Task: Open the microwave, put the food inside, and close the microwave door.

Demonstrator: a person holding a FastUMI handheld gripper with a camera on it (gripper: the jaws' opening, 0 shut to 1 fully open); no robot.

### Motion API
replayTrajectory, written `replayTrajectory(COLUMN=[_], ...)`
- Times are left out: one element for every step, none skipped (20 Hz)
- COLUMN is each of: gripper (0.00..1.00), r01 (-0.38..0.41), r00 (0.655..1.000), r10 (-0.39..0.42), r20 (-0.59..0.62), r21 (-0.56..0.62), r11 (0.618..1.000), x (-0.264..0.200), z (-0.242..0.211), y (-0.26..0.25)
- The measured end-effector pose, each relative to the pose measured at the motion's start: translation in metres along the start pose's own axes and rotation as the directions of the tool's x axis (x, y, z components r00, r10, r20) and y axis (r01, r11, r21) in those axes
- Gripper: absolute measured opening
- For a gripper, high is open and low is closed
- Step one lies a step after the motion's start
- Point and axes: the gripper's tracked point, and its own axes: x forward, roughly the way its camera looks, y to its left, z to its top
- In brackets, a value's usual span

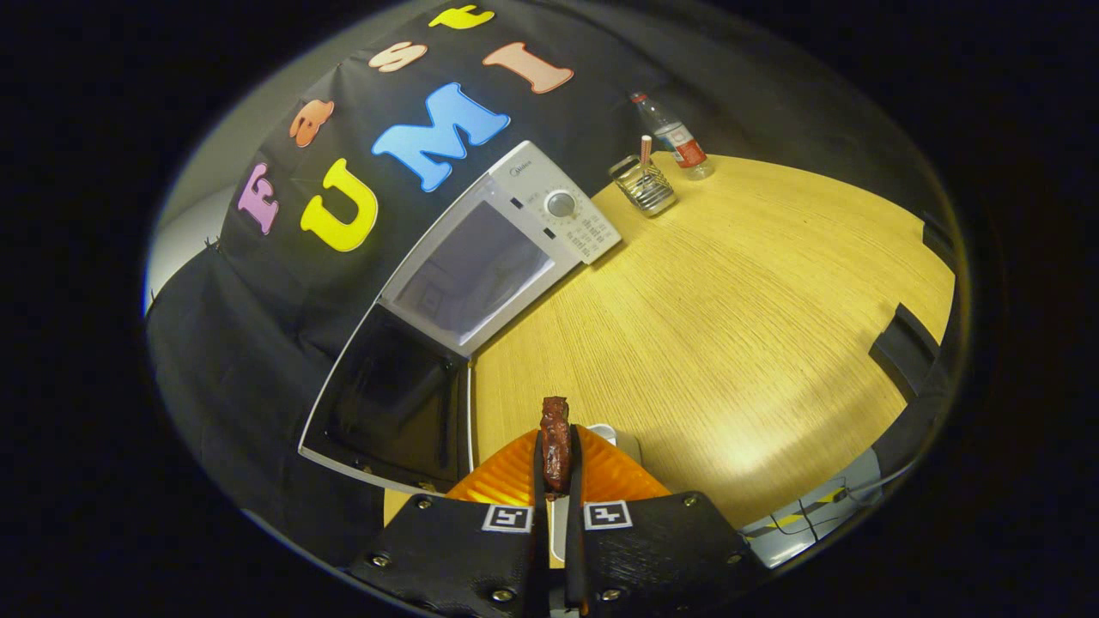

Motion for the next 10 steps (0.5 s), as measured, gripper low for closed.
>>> replayTrajectory(gripper=[0.07,0.07,0.07,0.07,0.08,0.08,0.07,0.07,0.07,0.07], r01=[-0.012,-0.017,-0.024,-0.034,-0.044,-0.055,-0.060,-0.064,-0.070,-0.078], r00=[1.000,1.000,0.999,0.998,0.998,0.997,0.996,0.996,0.995,0.994], r10=[0.012,0.018,0.025,0.035,0.047,0.058,0.064,0.069,0.077,0.087], r20=[0.012,0.023,0.034,0.045,0.051,0.054,0.059,0.062,0.065,0.068], r21=[-0.004,-0.011,-0.023,-0.034,-0.043,-0.054,-0.069,-0.087,-0.106,-0.120], r11=[1.000,1.000,0.999,0.999,0.998,0.997,0.996,0.994,0.992,0.990], x=[0.001,0.004,0.006,0.009,0.012,0.017,0.022,0.027,0.032,0.038], z=[0.008,0.016,0.023,0.030,0.035,0.040,0.046,0.049,0.054,0.058], y=[0.006,0.012,0.018,0.025,0.032,0.039,0.045,0.052,0.059,0.066])
